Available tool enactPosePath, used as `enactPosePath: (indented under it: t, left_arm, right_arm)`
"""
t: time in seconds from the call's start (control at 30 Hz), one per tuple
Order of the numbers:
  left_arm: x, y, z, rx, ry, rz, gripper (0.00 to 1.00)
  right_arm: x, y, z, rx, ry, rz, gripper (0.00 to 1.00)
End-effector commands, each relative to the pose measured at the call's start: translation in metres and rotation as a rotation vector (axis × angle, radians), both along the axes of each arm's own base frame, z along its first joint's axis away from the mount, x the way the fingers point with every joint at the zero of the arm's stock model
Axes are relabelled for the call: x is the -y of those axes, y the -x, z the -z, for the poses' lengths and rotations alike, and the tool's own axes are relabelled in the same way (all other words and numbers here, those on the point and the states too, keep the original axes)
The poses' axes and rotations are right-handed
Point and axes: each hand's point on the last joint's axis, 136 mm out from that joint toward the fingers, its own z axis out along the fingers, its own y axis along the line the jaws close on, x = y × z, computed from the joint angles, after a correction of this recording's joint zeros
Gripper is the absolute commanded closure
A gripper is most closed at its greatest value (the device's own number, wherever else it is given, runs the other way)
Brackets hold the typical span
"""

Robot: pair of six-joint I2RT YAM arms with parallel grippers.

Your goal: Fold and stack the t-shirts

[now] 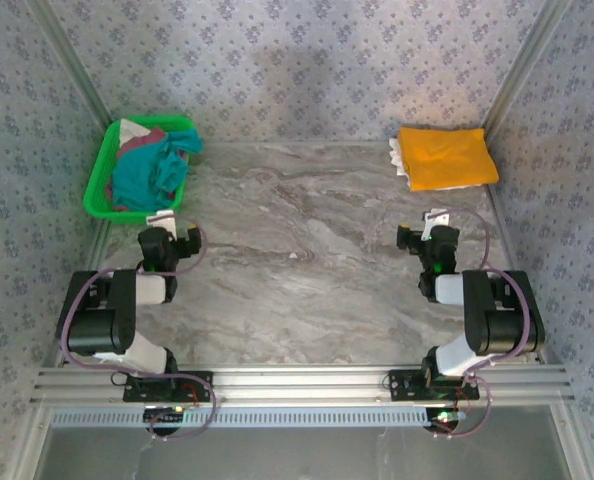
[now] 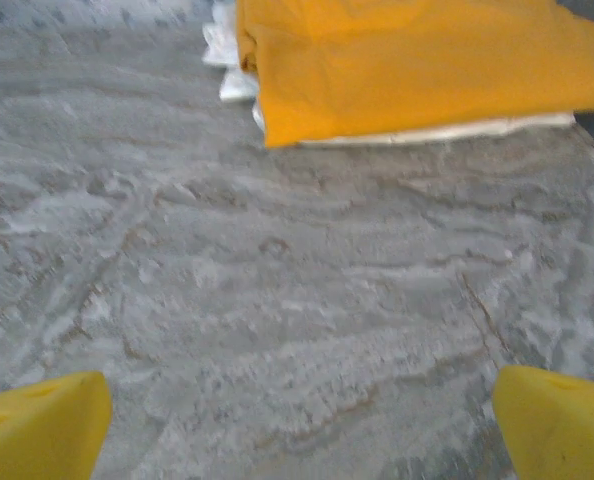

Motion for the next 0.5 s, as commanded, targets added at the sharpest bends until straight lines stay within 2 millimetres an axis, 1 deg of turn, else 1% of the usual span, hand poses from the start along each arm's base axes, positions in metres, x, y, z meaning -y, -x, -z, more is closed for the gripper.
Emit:
enactPosePath:
  t: [0.0,0.03,0.07,0.1,0.17,0.2,0.23,0.27,0.33,0.4,0.47]
  left_arm:
    - [0.010,0.007,-0.043,0.059,-0.058,-0.003,0.00]
    - [0.010,0.016,-0.060,0.081,-0.047,-0.037,0.01]
    - [0.010,0.024,-0.075,0.109,-0.012,-0.058,0.01]
    - [0.009,0.032,-0.090,0.140,0.040,-0.073,0.01]
    - [0.007,0.044,-0.121,0.197,0.099,-0.098,0.00]
    - [0.004,0.046,-0.136,0.208,0.107,-0.112,0.00]
    - [0.001,0.045,-0.150,0.202,0.109,-0.122,0.00]
    - [-0.003,0.041,-0.157,0.178,0.114,-0.135,0.00]
    - [-0.015,0.023,-0.170,0.098,0.154,-0.155,0.00]
    - [-0.031,0.003,-0.171,0.016,0.152,-0.199,0.00]
    - [-0.046,-0.020,-0.166,-0.070,0.131,-0.242,0.00]
  right_arm:
    - [0.012,0.004,-0.040,-0.011,0.020,0.122,0.00]
    - [0.014,0.010,-0.053,0.004,-0.018,0.160,0.00]
    - [0.011,0.013,-0.065,0.028,-0.042,0.159,0.00]
    - [0.002,0.016,-0.081,0.059,-0.068,0.133,0.00]
    - [-0.022,0.020,-0.109,0.106,-0.080,0.052,0.00]
    - [-0.038,0.019,-0.126,0.127,-0.072,0.003,0.00]
    - [-0.056,0.017,-0.134,0.122,-0.056,-0.062,0.00]
    - [-0.070,0.014,-0.141,0.108,-0.033,-0.108,0.00]
    - [-0.090,0.004,-0.149,0.054,-0.003,-0.146,0.00]
    - [-0.111,-0.008,-0.152,0.013,0.000,-0.195,0.00]
    - [-0.132,-0.017,-0.152,-0.006,0.013,-0.241,0.00]
